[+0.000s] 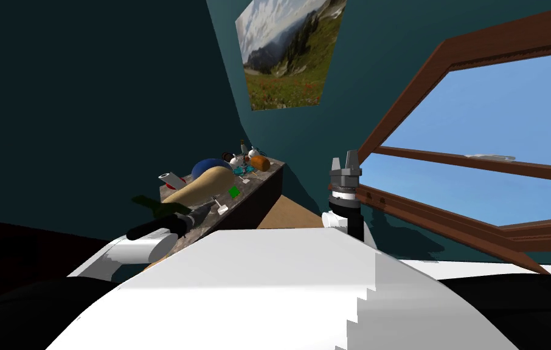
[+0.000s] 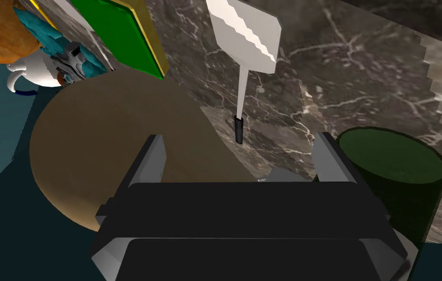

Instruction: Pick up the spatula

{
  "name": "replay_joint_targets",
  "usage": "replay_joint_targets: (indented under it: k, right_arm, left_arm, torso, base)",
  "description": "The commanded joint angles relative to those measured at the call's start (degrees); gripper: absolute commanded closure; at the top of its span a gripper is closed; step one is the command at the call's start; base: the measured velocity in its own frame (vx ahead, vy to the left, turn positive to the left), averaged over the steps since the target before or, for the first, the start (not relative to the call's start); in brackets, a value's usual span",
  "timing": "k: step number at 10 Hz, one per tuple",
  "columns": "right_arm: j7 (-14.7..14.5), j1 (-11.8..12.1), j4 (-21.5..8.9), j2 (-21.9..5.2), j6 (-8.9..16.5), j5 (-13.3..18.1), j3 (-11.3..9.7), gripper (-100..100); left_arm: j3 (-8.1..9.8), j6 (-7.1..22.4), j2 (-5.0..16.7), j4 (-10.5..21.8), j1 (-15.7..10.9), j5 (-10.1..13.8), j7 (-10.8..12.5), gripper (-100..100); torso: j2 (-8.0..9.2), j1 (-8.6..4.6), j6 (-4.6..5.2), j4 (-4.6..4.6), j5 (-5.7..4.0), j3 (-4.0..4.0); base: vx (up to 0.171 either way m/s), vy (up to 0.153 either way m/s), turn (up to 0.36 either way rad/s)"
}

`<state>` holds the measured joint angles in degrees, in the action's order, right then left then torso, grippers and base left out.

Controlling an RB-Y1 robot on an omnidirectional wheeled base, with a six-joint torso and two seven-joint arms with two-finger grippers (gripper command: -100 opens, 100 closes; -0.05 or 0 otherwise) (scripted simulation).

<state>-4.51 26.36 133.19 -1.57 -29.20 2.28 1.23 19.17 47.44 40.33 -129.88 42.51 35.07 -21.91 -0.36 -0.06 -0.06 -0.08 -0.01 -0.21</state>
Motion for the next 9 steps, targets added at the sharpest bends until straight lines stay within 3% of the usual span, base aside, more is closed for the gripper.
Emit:
replay_joint_targets:
  k: [1,2,3,4,5,6,9]
  right_arm:
    - [0.00,0.00,0.00,0.00,0.00,0.00,0.00,0]
    - [0.00,0.00,0.00,0.00,0.00,0.00,0.00,0]
    - [0.00,0.00,0.00,0.00,0.00,0.00,0.00,0]
    - [0.00,0.00,0.00,0.00,0.00,0.00,0.00,0]
    - [0.00,0.00,0.00,0.00,0.00,0.00,0.00,0]
    - [0.00,0.00,0.00,0.00,0.00,0.00,0.00,0]
    - [0.00,0.00,0.00,0.00,0.00,0.00,0.00,0]
  left_arm:
    - [0.62,2.86,2.26,0.92,0.87,1.30,-0.42,-100]
    - [0.62,4.07,2.26,0.92,0.87,1.30,-0.42,-100]
    - [1.10,5.54,4.17,1.97,1.92,2.54,-1.00,-100]
    - [1.10,6.60,4.17,1.97,1.92,2.54,-1.00,-100]
    - [1.51,8.46,5.98,3.00,2.93,3.69,-1.53,-100]
    - [1.51,8.93,5.98,3.00,2.93,3.69,-1.53,-100]
    - [2.13,12.99,9.23,4.95,4.80,5.70,-2.44,-100]
  torso:
    - [0.00,0.00,0.00,0.00,0.00,0.00]
    - [-0.05,-0.01,0.02,0.00,0.00,-0.02]
    - [-0.02,-0.01,0.00,0.00,0.00,-0.01]
    - [-0.03,-0.01,0.02,0.00,0.00,-0.01]
    - [0.03,0.01,-0.01,0.01,0.00,0.01]
    - [-0.02,-0.01,0.01,0.00,0.00,0.00]
    - [0.02,0.01,-0.02,0.00,0.00,0.01]
  base:
    - [0.107,-0.027,-0.146]
    - [0.096,-0.021,-0.076]
    - [0.100,-0.024,-0.134]
    - [0.082,-0.015,-0.065]
    - [0.101,-0.021,-0.138]
    - [0.085,-0.013,-0.051]
    - [0.094,-0.013,-0.087]
